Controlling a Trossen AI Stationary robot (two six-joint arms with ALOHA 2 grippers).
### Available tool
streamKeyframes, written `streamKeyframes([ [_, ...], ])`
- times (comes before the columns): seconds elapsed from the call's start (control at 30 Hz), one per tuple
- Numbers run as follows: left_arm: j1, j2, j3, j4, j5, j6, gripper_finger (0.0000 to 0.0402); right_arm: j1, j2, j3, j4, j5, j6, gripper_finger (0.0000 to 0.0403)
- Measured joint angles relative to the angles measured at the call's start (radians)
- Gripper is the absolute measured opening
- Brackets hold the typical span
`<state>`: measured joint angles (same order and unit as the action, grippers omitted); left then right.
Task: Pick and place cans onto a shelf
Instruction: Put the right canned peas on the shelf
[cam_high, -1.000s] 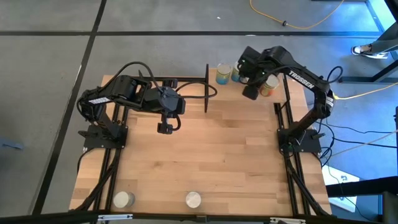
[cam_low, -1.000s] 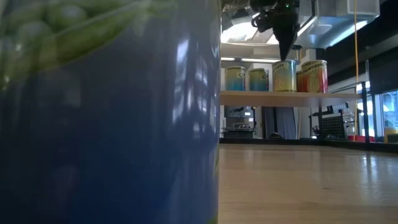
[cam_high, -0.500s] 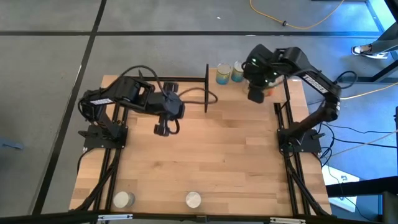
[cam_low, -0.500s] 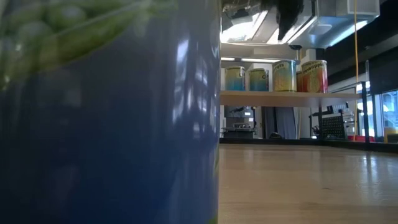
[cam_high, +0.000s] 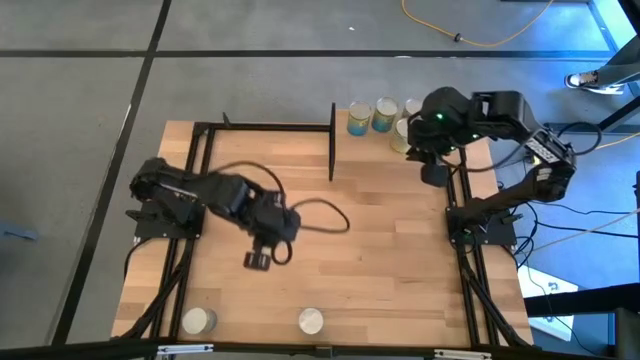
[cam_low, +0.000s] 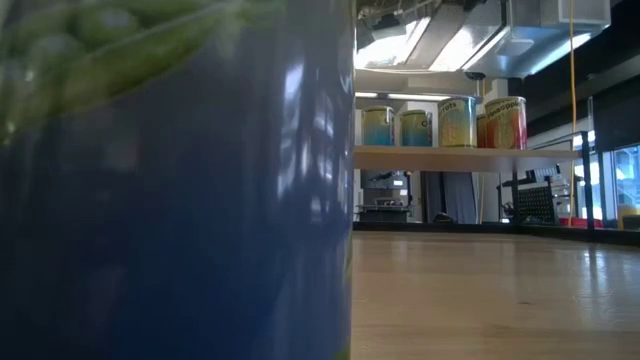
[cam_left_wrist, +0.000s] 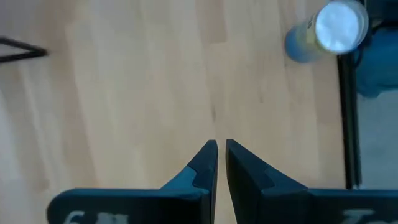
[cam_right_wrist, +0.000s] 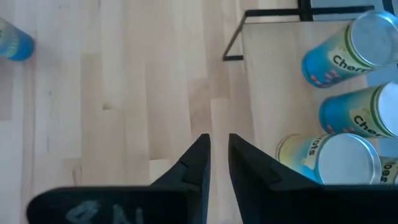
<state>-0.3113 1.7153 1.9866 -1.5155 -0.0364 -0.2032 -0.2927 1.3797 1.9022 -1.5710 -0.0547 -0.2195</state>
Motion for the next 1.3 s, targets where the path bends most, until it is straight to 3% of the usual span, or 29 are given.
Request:
streamKeyframes([
  [0.27,-0.138,0.001,-0.236,0.318,0.038,0.087,0.0027,0.037,-0.011,0.000,0.000,0.000,0.001,0.0060],
  [0.4,-0.182,0.001,-0.345,0.524,-0.047,0.005,0.0027,0.043,-0.011,0.000,0.000,0.000,0.001,0.0060],
  [0.5,-0.204,0.001,-0.390,0.606,-0.051,-0.031,0.0027,0.043,-0.011,0.000,0.000,0.000,0.001,0.0060],
  [0.77,-0.203,0.001,-0.428,0.641,-0.112,-0.201,0.0038,0.043,-0.011,0.000,0.000,0.000,0.001,0.0060],
  [1.1,-0.206,0.065,-0.428,0.709,-0.022,-0.282,0.0082,0.043,-0.010,0.000,0.000,0.000,0.001,0.0060],
  [1.3,-0.213,0.121,-0.428,0.732,-0.001,-0.329,0.0087,0.043,-0.010,-0.001,0.000,0.000,0.001,0.0060],
])
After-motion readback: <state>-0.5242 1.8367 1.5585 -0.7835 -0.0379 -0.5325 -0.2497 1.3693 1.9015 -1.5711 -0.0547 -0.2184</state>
